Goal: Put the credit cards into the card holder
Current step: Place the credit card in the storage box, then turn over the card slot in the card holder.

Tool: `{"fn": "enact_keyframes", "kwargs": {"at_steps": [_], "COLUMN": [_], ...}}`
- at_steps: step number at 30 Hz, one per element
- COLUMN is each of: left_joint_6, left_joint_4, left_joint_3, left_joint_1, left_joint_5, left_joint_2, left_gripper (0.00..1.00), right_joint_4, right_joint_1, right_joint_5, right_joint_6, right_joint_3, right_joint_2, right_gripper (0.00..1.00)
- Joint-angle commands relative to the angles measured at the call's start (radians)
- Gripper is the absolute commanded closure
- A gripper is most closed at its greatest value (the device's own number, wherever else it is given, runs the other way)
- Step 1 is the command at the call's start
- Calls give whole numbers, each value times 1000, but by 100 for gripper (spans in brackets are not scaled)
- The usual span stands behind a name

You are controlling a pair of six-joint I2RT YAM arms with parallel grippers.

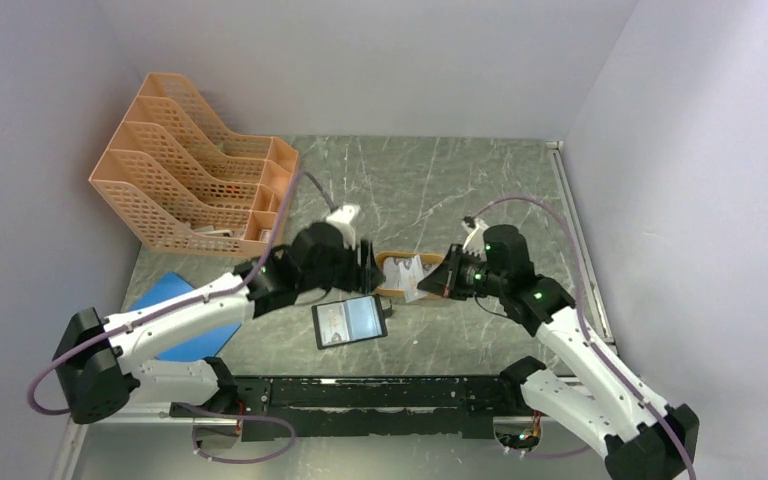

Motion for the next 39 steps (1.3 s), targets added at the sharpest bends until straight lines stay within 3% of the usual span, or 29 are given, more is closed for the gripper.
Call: {"fn": "enact_keyframes", "kwargs": {"at_steps": [1, 8, 17, 29, 34, 39], "left_joint_6": [-37, -67, -113, -127, -122, -134], "left_joint_4": [-109, -186, -247, -245, -248, -241], "left_joint_3": [-154, -84, -34, -29, -53, -90], "left_joint_1": [-125, -284, -298, -297, -298, -297], "left_joint_5": [-184, -359, -401, -422, -439, -444], "left_joint_2": [-34, 112, 259, 372, 390, 383], "left_gripper": [40, 42, 37, 39, 49, 70], "right_joint_4": [54, 118, 84, 62, 69, 67], "right_joint_1": [91, 185, 192, 192, 191, 192], "right_joint_5": [22, 85, 107, 126, 124, 131], "right_joint_6": [8, 77, 89, 74, 75, 68], "right_joint_3": [-48, -136, -178, -183, -175, -157], "right_joint_2": [54, 99, 39, -12, -11, -7], "right_gripper": [100, 100, 100, 100, 100, 100]}}
